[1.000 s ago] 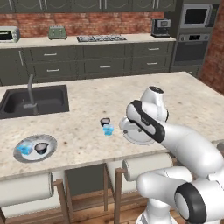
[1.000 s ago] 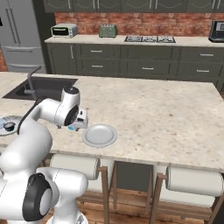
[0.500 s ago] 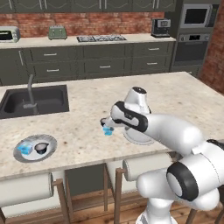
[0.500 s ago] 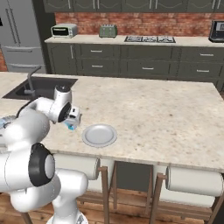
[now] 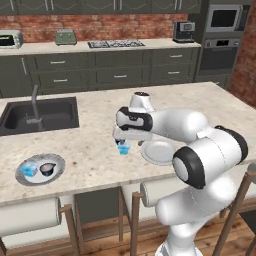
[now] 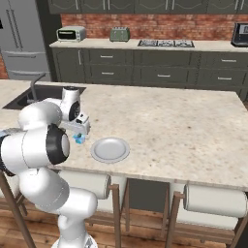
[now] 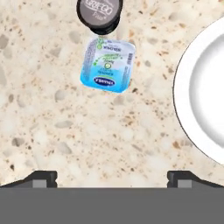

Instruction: Place two yogurt containers on each plate.

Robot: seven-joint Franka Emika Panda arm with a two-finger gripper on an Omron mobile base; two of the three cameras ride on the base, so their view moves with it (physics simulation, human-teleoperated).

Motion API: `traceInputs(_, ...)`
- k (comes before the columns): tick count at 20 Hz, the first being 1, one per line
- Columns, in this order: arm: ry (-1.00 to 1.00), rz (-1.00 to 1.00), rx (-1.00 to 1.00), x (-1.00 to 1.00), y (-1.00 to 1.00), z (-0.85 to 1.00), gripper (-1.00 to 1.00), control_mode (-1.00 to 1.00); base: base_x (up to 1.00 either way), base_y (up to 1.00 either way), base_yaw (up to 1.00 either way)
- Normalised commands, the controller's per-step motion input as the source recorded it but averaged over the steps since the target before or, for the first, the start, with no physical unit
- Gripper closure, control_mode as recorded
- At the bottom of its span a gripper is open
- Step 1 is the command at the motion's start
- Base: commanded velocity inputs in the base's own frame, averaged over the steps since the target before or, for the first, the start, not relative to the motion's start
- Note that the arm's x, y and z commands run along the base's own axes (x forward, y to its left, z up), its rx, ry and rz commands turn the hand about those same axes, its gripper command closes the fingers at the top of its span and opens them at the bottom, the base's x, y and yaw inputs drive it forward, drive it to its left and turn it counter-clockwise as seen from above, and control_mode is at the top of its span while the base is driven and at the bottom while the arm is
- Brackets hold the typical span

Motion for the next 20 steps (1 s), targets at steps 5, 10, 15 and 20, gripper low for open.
traceInputs(5,-0.03,-0.18,-0.09,0.10,0.00,-0.20,-1.00,-1.00,0.00,0.00,0.00)
traceInputs(10,-0.02,-0.19,0.00,0.19,-0.01,-0.31,-1.00,-1.00,0.00,0.00,0.00)
traceInputs(15,-0.03,-0.14,0.02,0.20,0.00,-0.33,-1.00,-1.00,0.00,0.00,0.00)
traceInputs(20,-0.03,-0.06,0.00,0.26,0.00,-0.24,-1.00,-1.00,0.00,0.00,0.00)
